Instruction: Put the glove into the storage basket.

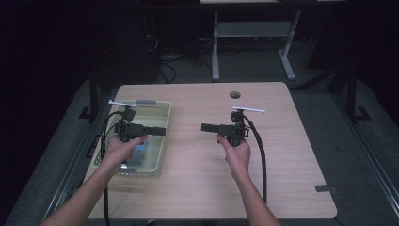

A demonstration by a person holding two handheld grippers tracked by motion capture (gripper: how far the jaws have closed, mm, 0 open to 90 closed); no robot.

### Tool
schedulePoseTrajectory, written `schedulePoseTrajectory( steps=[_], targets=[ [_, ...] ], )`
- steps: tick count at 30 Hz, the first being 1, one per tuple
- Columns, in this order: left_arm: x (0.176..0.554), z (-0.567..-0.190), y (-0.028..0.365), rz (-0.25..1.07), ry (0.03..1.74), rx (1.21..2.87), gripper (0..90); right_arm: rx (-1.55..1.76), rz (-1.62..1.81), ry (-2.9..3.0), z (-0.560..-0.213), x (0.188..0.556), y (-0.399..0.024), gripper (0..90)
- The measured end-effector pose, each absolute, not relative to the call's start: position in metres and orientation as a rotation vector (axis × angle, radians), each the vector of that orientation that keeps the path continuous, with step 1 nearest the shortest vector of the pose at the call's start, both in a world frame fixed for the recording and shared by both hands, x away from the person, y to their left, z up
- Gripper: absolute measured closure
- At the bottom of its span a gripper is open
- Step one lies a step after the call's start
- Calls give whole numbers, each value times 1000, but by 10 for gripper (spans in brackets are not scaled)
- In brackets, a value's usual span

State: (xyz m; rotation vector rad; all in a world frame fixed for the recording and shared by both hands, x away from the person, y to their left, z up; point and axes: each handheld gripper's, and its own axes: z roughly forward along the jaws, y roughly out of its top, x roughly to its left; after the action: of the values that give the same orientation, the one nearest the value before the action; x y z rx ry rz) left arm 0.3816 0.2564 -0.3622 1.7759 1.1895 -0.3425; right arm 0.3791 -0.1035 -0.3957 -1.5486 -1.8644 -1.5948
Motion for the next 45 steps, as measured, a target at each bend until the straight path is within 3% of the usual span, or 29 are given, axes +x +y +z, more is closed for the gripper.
schedulePoseTrajectory(
  steps=[45],
  targets=[
    [366,-376,155,-403,1035,1825,251,-1751,-1625,-1789,-412,347,-206,335]
  ],
)
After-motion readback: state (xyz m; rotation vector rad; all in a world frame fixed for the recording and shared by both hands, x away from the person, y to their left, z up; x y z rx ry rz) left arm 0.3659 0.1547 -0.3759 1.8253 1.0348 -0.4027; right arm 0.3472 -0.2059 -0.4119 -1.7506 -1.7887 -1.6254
